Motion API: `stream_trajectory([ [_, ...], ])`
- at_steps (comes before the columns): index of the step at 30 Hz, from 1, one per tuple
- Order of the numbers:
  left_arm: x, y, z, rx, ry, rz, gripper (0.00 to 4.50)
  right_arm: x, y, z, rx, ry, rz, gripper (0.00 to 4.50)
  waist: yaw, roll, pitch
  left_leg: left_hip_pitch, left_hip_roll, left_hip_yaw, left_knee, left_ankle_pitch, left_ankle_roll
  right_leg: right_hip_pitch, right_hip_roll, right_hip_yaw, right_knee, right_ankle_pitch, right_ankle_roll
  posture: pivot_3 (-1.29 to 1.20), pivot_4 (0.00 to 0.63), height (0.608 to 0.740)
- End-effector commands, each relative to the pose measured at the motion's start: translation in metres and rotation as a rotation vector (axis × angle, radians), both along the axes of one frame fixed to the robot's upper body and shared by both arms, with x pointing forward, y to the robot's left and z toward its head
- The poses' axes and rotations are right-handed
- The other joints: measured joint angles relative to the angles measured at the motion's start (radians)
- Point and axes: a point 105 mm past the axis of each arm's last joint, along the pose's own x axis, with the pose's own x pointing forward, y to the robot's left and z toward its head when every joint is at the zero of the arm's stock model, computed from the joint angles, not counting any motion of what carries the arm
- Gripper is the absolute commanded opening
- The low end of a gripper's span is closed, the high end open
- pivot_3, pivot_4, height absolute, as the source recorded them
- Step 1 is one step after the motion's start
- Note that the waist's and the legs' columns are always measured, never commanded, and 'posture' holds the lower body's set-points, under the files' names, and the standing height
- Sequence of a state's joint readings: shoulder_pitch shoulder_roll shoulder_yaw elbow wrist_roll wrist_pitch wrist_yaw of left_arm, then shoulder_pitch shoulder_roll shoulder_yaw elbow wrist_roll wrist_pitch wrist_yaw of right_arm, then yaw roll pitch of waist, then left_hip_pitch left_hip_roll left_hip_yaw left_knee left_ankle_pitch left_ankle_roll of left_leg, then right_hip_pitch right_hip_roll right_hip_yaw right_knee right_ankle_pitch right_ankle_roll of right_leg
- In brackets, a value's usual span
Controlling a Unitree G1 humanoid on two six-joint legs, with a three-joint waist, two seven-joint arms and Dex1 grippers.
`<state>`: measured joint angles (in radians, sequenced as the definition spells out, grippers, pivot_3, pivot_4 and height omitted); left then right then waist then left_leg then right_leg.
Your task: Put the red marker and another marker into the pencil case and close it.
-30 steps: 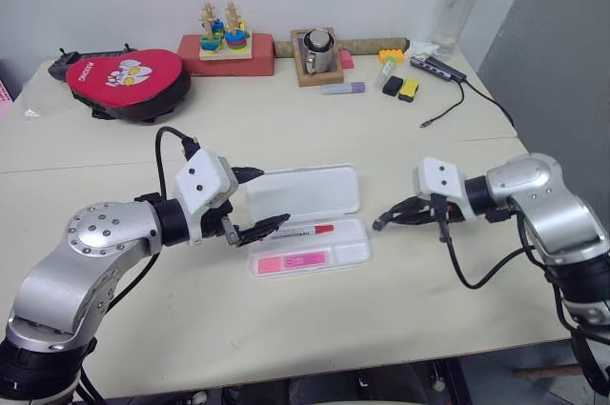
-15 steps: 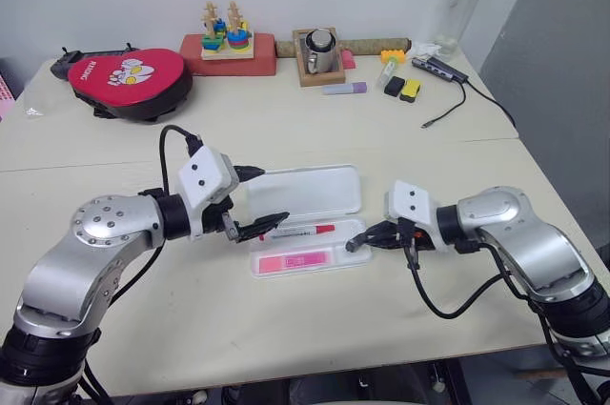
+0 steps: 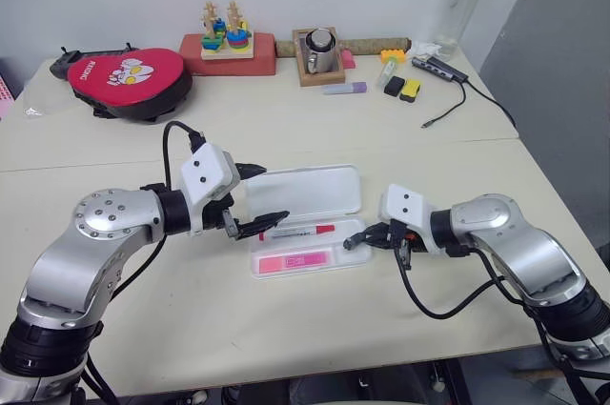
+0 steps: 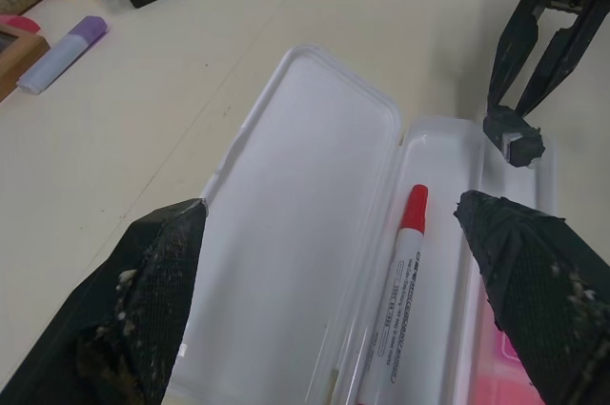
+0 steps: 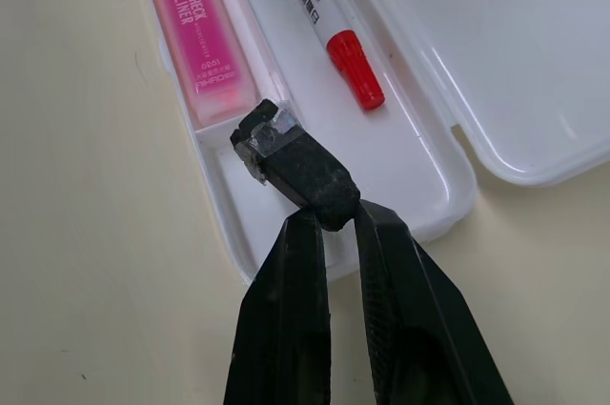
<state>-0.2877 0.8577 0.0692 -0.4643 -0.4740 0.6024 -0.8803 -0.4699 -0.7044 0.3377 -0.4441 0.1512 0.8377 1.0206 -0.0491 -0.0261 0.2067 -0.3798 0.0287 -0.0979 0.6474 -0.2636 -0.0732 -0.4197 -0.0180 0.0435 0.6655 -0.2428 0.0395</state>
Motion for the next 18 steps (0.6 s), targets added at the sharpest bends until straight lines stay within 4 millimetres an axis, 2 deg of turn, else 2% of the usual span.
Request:
stream_trajectory([
  [1,0.000,-0.001,0.008,0.019,-0.044,-0.016,4.50,-0.006,0.006,0.008,0.017,-0.026,0.042,0.17,0.000,0.000,0.000,0.000,0.000,0.000,0.000,0.000,0.000,0.000,0.000,0.000,0.000,0.000,0.000,0.00,0.150,0.740],
  [7,0.001,-0.002,0.008,0.021,-0.045,-0.021,4.50,-0.008,0.007,0.006,0.013,-0.016,0.064,0.17,0.000,0.000,0.000,0.000,0.000,0.000,0.000,0.000,0.000,0.000,0.000,0.000,0.000,0.000,0.000,0.00,0.150,0.740],
  [9,0.001,-0.002,0.008,0.021,-0.045,-0.022,4.50,-0.006,0.007,0.004,0.008,-0.019,0.061,0.83,0.000,0.000,0.000,0.000,0.000,0.000,0.000,0.000,0.000,0.000,0.000,0.000,0.000,0.000,0.000,0.00,0.150,0.740],
  [15,0.002,-0.001,0.008,0.026,-0.046,-0.020,4.50,-0.002,0.006,0.004,0.006,-0.044,0.051,2.04,0.000,0.000,0.000,0.000,0.000,0.000,0.000,0.000,0.000,0.000,0.000,0.000,0.000,0.000,0.000,0.00,0.150,0.740],
  [18,0.002,0.000,0.008,0.026,-0.044,-0.019,4.50,0.000,0.006,0.015,0.029,-0.056,0.052,2.68,0.000,0.000,0.000,0.000,0.000,0.000,0.000,0.000,0.000,0.000,0.000,0.000,0.000,0.000,0.000,0.00,0.150,0.740],
])
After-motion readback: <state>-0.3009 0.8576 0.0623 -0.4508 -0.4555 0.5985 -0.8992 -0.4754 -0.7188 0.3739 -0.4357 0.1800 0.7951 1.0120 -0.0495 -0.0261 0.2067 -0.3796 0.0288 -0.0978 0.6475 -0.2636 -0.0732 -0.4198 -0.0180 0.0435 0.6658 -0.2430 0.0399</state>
